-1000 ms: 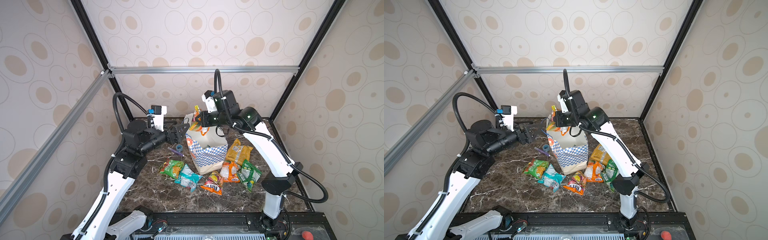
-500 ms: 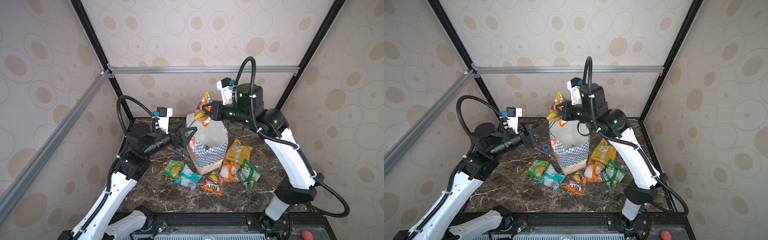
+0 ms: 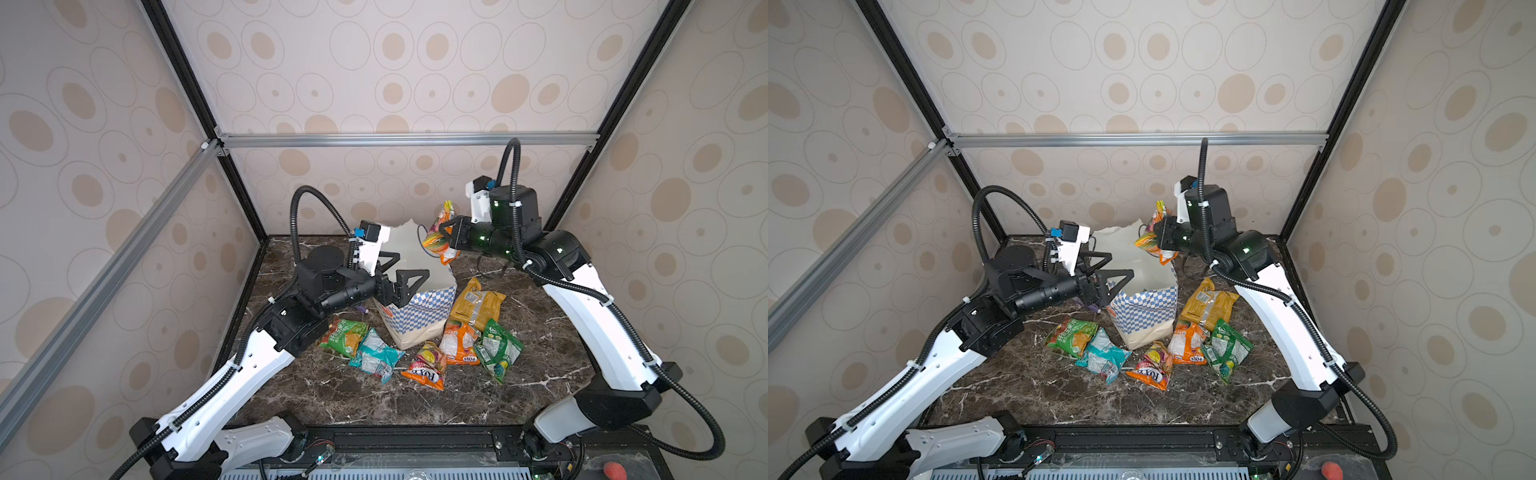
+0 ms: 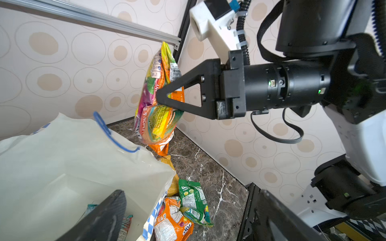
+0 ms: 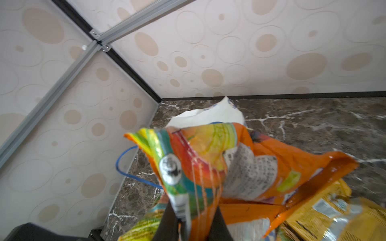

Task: Take the snacks out of the paper bag
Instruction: Place the snack at the middle-right of the table.

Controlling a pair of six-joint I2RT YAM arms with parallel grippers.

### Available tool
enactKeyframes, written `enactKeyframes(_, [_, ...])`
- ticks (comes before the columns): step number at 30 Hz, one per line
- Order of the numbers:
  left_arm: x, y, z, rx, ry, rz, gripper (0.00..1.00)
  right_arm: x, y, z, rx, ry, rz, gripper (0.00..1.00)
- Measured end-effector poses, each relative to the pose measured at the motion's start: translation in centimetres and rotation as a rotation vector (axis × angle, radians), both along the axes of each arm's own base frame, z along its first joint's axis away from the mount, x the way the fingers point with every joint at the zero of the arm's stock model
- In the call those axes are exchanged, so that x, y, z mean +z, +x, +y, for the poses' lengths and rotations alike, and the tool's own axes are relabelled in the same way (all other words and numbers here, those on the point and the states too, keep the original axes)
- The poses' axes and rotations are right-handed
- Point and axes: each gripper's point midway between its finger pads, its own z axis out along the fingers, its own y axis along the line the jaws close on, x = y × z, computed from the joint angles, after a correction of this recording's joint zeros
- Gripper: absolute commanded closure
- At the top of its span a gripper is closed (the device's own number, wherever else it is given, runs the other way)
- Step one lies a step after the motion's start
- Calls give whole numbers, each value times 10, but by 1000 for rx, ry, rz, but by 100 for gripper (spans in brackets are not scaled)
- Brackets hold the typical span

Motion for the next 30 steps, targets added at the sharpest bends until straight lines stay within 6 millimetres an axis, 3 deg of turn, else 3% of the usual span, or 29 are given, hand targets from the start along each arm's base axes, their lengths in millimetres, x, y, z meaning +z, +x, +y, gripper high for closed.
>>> enactKeyframes(5, [-15,-1,-23,0,94,-11,2,-5,-18,-63,-150,28,-14,100])
enactKeyframes(9, [-31,-2,-37,-16,160,-17,2,-28,-31,-110,-290,48,-2,100])
enactKeyframes(13, [-45,-6,-46,-37,217,-18,2,-80,-29,-150,-427,53,91,100])
enactKeyframes(18, [-52,-12,-50,-51,252,-28,2,-172,-18,-204,-614,74,287,100])
enactKeyframes(23, [-54,-16,-52,-63,267,-39,2,-235,-14,-222,-682,59,414,100])
enactKeyframes(30, [-67,-32,-60,-116,306,-17,2,-280,5,-232,-717,46,491,98])
